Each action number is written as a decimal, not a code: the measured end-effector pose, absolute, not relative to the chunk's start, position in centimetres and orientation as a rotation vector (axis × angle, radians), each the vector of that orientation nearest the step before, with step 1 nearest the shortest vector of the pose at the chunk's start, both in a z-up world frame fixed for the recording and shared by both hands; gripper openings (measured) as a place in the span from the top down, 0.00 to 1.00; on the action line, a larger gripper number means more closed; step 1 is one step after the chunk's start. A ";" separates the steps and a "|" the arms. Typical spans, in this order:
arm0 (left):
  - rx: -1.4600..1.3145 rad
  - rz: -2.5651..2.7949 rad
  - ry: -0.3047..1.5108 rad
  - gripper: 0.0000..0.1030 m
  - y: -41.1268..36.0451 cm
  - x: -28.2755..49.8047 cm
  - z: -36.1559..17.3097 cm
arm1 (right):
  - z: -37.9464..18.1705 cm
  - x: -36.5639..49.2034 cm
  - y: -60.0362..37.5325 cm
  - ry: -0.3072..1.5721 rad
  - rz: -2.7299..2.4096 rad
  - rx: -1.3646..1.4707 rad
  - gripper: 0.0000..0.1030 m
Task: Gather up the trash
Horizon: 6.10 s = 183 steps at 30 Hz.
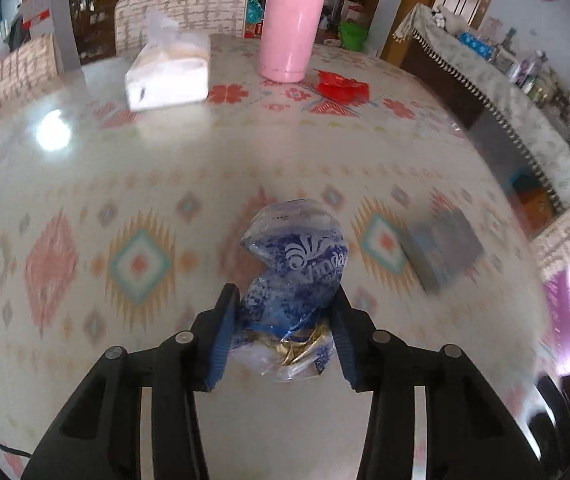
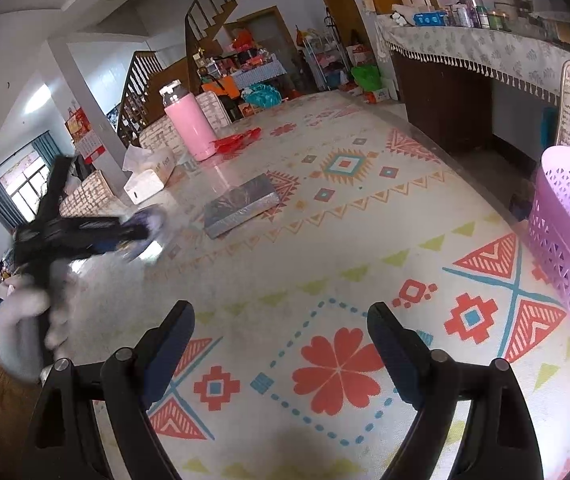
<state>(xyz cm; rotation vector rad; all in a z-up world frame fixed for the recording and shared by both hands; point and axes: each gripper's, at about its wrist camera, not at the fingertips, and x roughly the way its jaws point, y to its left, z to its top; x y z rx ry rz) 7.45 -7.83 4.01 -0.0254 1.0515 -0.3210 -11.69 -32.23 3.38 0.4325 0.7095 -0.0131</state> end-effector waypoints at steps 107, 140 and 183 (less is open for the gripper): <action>0.082 -0.265 0.801 0.62 -7.7 0.6 5.1 | 7.4 -18.2 -26.2 0.666 -0.133 0.271 0.43; 0.136 -0.285 0.789 0.53 -9.1 -7.8 8.3 | 4.3 -22.6 -31.9 0.643 -0.118 0.413 0.42; 0.366 -0.352 0.681 0.57 -17.5 -11.1 10.0 | 5.2 -23.3 -35.4 0.607 -0.117 0.410 0.42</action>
